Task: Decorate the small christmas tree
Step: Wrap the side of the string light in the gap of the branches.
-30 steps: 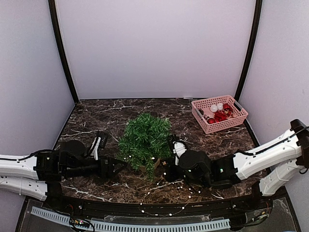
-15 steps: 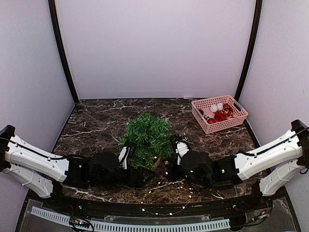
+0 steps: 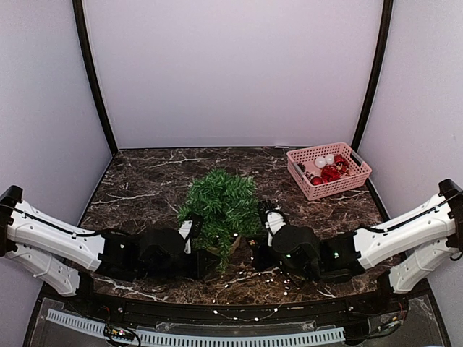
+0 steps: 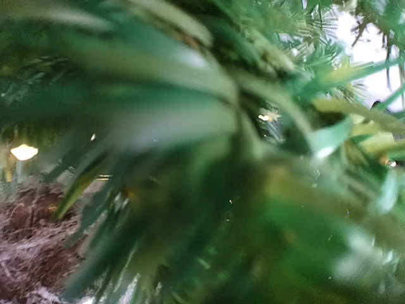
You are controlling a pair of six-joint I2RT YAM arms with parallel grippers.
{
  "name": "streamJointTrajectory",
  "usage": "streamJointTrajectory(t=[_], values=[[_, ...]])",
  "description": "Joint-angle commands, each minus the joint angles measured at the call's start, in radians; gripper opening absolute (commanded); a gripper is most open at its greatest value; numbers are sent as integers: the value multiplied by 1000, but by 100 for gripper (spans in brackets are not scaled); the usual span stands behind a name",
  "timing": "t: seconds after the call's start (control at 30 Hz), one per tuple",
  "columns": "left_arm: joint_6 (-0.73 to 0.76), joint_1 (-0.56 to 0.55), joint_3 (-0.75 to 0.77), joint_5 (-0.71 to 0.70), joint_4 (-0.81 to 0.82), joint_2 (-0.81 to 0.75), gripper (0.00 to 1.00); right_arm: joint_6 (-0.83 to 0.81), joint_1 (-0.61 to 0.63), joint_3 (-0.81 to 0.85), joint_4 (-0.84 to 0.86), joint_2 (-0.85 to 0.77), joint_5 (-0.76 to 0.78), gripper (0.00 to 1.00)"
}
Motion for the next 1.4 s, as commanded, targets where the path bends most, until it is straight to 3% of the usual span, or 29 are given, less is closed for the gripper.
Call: streamJointTrajectory(t=[0.0, 0.13, 0.7, 1.37], values=[[-11, -3, -34, -63, -96, -87, 5, -6, -6, 26, -54, -41, 38, 0], [13, -2, -45, -82, -129, -128, 0, -13, -7, 41, -102, -56, 37, 0], [138, 52, -119, -59, -204, -296, 0, -66, -9, 62, -146, -48, -8, 0], [369, 161, -148, -42, -225, -344, 0, -65, -35, -54, 162, 105, -176, 0]])
